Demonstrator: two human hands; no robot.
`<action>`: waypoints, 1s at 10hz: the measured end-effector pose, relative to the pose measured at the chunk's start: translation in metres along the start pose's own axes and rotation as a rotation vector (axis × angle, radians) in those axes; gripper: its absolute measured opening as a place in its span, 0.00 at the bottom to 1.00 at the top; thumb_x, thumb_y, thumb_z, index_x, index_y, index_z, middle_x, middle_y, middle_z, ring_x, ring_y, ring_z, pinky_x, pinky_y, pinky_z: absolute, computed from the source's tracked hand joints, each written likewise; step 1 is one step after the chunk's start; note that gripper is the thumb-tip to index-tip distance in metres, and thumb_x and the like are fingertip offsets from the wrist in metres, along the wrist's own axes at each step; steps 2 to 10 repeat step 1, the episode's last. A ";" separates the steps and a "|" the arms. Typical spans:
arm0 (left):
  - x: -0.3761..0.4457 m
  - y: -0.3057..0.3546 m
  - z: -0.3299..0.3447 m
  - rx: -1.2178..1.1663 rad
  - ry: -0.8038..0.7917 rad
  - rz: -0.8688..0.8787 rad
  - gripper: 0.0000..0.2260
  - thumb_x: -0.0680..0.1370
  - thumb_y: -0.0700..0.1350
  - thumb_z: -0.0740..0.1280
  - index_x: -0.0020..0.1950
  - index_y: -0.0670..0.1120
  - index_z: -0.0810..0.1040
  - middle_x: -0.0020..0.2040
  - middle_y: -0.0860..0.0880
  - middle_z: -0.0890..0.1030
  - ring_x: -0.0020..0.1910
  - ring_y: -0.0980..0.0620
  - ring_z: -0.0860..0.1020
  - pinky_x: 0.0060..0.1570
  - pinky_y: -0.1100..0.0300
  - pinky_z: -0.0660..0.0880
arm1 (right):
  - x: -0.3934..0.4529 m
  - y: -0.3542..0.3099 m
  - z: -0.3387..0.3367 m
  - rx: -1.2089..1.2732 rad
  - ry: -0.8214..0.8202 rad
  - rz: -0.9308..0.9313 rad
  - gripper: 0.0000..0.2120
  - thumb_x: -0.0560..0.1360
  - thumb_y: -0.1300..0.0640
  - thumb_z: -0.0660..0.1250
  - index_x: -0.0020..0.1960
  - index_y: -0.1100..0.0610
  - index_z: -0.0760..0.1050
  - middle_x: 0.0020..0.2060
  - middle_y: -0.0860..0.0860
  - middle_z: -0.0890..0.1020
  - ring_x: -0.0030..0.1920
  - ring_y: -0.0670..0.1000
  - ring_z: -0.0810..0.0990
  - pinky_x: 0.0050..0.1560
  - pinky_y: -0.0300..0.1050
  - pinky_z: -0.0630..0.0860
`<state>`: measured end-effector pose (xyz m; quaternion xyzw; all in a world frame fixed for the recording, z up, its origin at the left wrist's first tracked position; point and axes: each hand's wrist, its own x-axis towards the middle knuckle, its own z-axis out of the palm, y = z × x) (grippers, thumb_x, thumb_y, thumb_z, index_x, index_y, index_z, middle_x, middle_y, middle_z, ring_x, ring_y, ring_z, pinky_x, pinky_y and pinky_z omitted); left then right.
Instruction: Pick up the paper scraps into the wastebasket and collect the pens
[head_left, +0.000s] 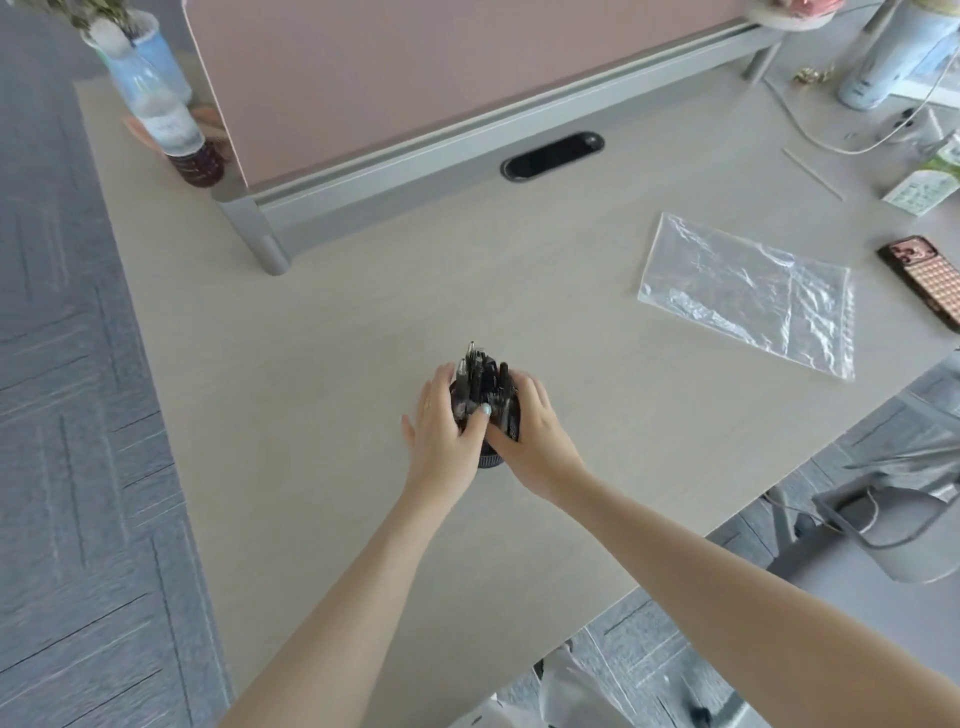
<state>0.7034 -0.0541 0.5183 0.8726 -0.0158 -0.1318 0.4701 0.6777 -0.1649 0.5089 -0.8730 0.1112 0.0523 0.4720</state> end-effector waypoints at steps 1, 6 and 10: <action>-0.013 -0.001 -0.016 -0.051 0.035 -0.061 0.26 0.77 0.47 0.62 0.73 0.49 0.58 0.73 0.53 0.62 0.73 0.54 0.57 0.72 0.52 0.52 | -0.006 0.008 -0.011 -0.009 -0.062 -0.015 0.29 0.73 0.56 0.65 0.70 0.50 0.58 0.68 0.46 0.62 0.66 0.46 0.65 0.64 0.42 0.65; -0.013 -0.001 -0.016 -0.051 0.035 -0.061 0.26 0.77 0.47 0.62 0.73 0.49 0.58 0.73 0.53 0.62 0.73 0.54 0.57 0.72 0.52 0.52 | -0.006 0.008 -0.011 -0.009 -0.062 -0.015 0.29 0.73 0.56 0.65 0.70 0.50 0.58 0.68 0.46 0.62 0.66 0.46 0.65 0.64 0.42 0.65; -0.013 -0.001 -0.016 -0.051 0.035 -0.061 0.26 0.77 0.47 0.62 0.73 0.49 0.58 0.73 0.53 0.62 0.73 0.54 0.57 0.72 0.52 0.52 | -0.006 0.008 -0.011 -0.009 -0.062 -0.015 0.29 0.73 0.56 0.65 0.70 0.50 0.58 0.68 0.46 0.62 0.66 0.46 0.65 0.64 0.42 0.65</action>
